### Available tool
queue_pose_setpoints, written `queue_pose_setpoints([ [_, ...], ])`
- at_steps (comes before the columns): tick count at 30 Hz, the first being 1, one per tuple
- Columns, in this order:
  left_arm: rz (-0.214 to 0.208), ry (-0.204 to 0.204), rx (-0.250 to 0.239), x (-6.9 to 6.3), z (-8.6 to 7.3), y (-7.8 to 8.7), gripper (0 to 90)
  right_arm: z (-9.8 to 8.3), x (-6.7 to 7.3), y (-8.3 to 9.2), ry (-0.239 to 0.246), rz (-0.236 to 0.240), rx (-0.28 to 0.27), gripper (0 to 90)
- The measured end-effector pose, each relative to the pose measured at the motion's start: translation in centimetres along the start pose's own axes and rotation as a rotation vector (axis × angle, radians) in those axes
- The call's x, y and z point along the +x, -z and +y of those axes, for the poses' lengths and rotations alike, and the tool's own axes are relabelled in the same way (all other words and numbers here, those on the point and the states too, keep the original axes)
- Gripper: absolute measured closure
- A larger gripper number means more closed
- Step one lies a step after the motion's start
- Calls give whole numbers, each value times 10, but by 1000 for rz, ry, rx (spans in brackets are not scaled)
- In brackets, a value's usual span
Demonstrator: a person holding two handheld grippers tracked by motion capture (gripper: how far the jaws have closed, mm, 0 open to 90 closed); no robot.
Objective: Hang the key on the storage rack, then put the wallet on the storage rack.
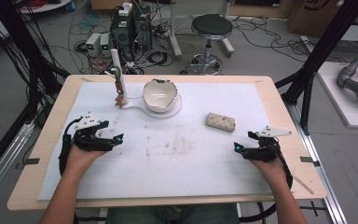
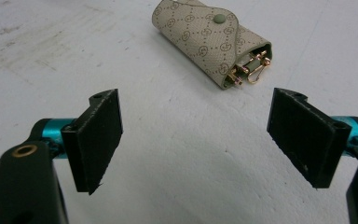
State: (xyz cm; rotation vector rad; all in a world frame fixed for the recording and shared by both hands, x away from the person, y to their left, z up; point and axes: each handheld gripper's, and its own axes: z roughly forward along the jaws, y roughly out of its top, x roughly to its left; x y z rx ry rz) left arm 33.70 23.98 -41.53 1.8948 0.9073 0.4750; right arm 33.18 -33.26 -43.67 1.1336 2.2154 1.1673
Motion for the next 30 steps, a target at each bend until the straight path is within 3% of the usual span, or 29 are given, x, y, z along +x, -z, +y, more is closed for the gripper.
queue_pose_setpoints([
  [15,-7,2,4,2,-1,-1,154,1,-1,-2,3,4,1,184],
  [21,-10,8,13,3,-7,4,154,6,0,-6,18,6,-4,184],
  [30,3,5,14,1,-7,8,155,22,-9,-20,36,10,14,183],
])
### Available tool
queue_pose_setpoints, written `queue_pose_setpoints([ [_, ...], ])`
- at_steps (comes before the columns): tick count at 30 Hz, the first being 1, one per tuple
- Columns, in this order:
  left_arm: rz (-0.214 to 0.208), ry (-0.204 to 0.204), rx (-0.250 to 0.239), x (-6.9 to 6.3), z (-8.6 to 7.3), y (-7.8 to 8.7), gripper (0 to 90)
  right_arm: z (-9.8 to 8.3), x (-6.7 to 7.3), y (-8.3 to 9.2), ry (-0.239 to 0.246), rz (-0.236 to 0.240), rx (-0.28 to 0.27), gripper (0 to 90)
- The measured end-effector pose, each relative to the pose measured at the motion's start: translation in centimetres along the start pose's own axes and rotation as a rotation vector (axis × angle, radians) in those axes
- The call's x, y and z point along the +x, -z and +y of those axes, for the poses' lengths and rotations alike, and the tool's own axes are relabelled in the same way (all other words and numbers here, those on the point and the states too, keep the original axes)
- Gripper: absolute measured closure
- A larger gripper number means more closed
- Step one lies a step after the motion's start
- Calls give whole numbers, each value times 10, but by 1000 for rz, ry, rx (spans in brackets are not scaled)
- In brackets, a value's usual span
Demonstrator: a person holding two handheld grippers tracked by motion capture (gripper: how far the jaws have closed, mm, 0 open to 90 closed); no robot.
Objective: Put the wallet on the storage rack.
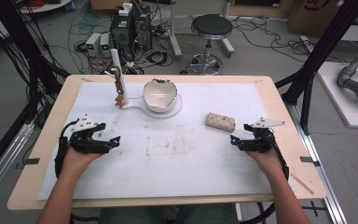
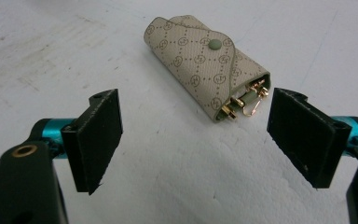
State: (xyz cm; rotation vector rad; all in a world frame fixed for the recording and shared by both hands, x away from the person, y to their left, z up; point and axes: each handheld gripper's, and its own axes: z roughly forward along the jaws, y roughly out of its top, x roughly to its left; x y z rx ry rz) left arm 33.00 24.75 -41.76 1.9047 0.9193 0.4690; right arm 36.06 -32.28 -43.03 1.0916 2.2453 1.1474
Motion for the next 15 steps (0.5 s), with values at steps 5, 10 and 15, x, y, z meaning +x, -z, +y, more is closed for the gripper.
queue_pose_setpoints([
  [5,-5,4,1,-1,-1,0,155,10,-5,-6,21,11,21,183],
  [10,-4,0,2,-1,-2,1,154,20,-12,-12,58,24,36,184],
  [15,-1,5,1,0,-2,1,154,29,-18,-21,102,39,72,183],
])
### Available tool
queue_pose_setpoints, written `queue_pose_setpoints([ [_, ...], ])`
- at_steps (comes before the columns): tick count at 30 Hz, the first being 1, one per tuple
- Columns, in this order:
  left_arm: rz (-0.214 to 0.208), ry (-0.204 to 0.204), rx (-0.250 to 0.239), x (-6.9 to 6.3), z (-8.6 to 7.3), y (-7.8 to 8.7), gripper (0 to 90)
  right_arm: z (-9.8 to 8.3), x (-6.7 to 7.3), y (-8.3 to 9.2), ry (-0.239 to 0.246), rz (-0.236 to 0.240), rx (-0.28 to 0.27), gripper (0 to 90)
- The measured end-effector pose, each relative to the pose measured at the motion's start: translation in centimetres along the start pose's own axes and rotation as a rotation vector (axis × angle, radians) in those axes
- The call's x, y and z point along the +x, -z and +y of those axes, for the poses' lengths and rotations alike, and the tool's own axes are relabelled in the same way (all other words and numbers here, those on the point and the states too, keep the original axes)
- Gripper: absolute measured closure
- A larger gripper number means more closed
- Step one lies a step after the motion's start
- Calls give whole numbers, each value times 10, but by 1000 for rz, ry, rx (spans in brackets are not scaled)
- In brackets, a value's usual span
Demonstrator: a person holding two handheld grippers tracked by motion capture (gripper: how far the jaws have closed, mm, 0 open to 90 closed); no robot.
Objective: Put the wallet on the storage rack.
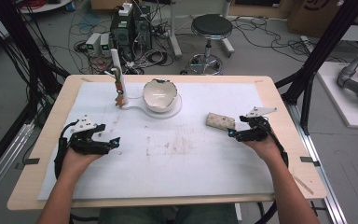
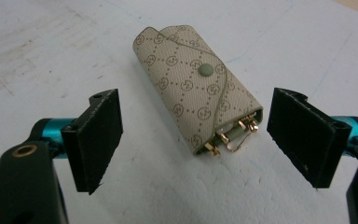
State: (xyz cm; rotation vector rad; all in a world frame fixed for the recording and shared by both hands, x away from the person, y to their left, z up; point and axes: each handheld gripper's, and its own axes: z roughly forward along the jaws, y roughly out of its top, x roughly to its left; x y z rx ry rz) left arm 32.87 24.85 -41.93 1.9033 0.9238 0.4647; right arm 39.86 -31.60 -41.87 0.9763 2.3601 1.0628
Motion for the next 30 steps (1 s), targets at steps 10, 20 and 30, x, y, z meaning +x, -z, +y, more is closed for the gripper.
queue_pose_setpoints([
  [10,-1,3,15,1,-2,-2,155,24,-15,-25,111,48,72,184],
  [20,-1,6,18,1,-2,-5,155,20,-28,-47,118,93,73,184],
  [30,-2,6,18,0,-2,-5,154,16,-33,-70,129,173,159,183],
])
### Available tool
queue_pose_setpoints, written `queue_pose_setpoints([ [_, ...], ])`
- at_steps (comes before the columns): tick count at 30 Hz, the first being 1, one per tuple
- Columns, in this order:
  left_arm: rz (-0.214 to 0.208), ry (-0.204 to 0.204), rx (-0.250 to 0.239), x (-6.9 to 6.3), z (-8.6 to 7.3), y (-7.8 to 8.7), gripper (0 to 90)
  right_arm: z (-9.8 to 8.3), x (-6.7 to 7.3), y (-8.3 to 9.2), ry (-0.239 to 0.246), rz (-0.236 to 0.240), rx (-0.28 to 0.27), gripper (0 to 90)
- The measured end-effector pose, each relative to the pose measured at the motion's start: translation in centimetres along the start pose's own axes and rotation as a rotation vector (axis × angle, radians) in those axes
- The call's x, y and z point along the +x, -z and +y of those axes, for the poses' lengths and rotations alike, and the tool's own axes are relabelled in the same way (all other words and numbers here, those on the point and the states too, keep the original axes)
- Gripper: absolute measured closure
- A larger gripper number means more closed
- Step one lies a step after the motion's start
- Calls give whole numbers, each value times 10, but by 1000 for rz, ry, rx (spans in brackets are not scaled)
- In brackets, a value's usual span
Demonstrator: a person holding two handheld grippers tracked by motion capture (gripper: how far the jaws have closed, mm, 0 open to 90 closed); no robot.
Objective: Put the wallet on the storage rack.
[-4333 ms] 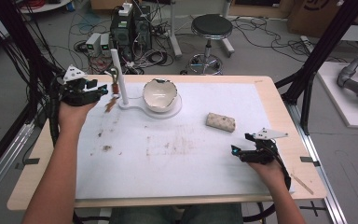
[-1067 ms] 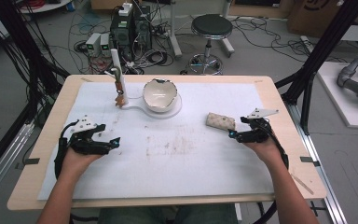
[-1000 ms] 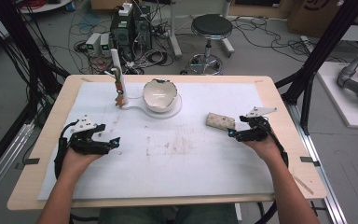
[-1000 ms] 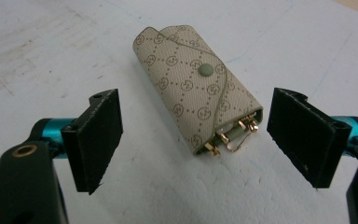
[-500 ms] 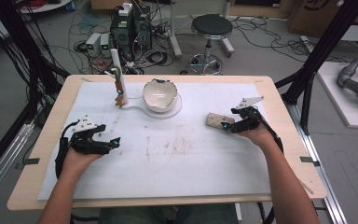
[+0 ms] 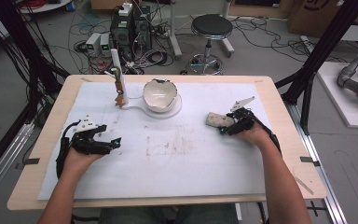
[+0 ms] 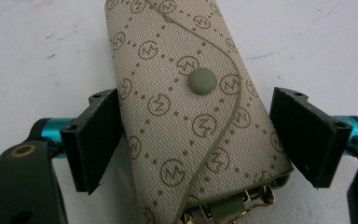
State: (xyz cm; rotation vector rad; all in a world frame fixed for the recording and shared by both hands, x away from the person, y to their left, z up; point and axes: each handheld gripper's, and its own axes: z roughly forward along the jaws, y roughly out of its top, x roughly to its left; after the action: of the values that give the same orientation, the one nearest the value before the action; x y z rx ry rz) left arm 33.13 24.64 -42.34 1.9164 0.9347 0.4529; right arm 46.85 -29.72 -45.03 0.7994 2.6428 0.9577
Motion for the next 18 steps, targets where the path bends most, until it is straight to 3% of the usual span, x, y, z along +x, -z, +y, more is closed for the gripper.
queue_pose_setpoints([
  [4,1,1,-1,0,0,1,155,0,0,1,2,2,-5,222],
  [7,-1,2,-3,1,0,1,155,0,1,4,14,12,4,320],
  [18,12,1,-13,1,1,4,154,-3,8,8,-1,-27,-20,376],
])
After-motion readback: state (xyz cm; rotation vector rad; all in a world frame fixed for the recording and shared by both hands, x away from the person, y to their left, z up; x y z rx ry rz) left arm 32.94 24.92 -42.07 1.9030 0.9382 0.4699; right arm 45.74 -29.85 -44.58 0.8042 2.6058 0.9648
